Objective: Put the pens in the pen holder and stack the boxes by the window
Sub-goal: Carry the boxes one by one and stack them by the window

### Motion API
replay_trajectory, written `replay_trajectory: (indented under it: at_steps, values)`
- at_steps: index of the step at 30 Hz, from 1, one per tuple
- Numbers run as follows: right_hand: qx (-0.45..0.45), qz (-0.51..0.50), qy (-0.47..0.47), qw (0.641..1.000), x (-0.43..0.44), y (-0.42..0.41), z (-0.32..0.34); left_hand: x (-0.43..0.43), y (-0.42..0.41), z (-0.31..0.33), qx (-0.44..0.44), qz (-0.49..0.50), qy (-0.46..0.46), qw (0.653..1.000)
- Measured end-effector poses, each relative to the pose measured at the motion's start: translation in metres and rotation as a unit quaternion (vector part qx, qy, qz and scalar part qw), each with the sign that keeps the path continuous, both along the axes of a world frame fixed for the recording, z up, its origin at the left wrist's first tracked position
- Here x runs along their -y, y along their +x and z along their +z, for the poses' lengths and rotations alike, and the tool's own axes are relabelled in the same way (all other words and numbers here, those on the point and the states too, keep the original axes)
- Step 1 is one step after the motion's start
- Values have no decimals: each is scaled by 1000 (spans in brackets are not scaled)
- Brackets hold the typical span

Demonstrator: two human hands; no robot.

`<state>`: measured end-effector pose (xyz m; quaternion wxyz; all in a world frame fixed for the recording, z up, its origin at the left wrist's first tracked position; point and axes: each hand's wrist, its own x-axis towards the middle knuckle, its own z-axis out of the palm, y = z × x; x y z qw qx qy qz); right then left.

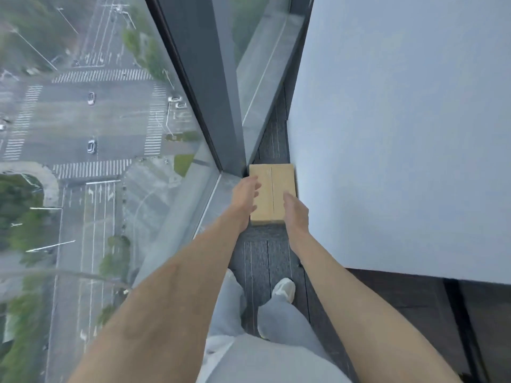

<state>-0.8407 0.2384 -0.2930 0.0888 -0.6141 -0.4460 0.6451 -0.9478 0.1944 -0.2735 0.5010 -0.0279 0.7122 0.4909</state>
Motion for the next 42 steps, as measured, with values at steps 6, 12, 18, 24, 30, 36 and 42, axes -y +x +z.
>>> replay_trajectory:
  at_steps: [6,12,18,24,30,36,42]
  values:
    - [-55,-78,36,995,52,42,87,34,41,89,-34,-52,97,993]
    - [-79,-185,89,976,111,84,131,84,77,105,3,-126,152,980]
    - [-87,-333,146,927,187,152,145,131,145,116,41,-277,174,944]
    - [-118,-518,162,832,267,253,156,175,250,119,37,-426,179,886]
    - [-118,-653,179,726,340,354,159,230,376,123,50,-577,185,794]
    - [-122,-733,203,638,407,478,164,278,521,128,61,-674,182,713]
    - [-80,-768,222,596,471,623,162,321,679,132,71,-717,176,671]
